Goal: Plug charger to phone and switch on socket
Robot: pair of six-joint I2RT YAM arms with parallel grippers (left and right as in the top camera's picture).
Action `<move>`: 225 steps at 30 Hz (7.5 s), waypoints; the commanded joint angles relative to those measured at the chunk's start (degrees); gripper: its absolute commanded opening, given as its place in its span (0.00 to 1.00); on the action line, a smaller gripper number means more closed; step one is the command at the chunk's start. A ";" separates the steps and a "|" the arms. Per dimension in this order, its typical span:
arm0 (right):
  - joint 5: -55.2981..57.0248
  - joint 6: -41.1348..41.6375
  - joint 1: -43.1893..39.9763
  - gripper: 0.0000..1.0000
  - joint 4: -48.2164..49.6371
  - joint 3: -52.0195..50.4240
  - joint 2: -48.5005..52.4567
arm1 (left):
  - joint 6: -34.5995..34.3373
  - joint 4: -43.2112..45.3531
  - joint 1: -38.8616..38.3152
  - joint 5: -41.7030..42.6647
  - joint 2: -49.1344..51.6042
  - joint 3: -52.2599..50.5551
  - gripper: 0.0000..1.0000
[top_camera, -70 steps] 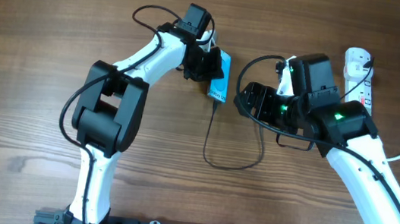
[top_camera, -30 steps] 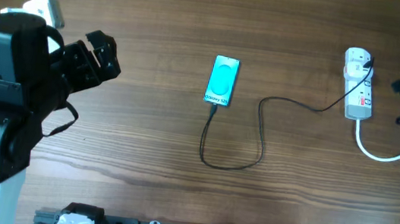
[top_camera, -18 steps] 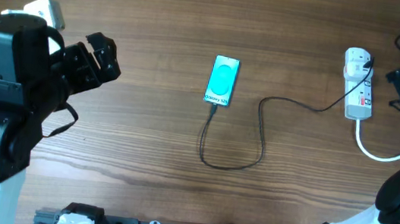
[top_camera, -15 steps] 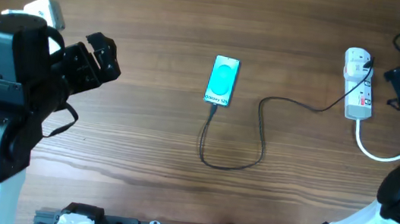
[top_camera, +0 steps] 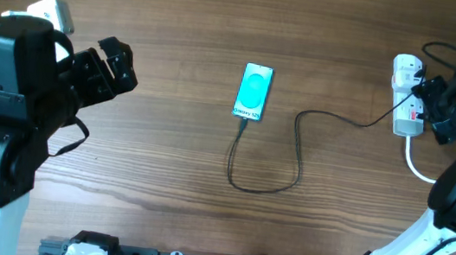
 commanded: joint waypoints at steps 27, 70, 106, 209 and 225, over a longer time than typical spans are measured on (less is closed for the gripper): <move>-3.43 -3.67 0.02 1.00 2.95 0.74 2.25 | 0.66 0.02 0.31 -0.57 0.17 -0.28 1.00; -6.93 -9.70 7.56 1.00 -27.23 -10.21 -39.06 | 0.66 0.02 0.31 -0.57 0.17 -0.28 1.00; -18.27 -15.63 23.12 1.00 -19.15 -28.15 -68.61 | 0.66 0.02 0.31 -0.57 0.17 -0.28 1.00; -9.29 -39.67 26.49 1.00 38.29 -81.74 -117.26 | 0.70 -4.33 0.63 -1.03 -4.79 -1.14 1.00; -9.29 -39.69 26.47 1.00 38.29 -81.74 -117.26 | 9.05 -2.03 2.49 -4.11 -30.99 -33.92 1.00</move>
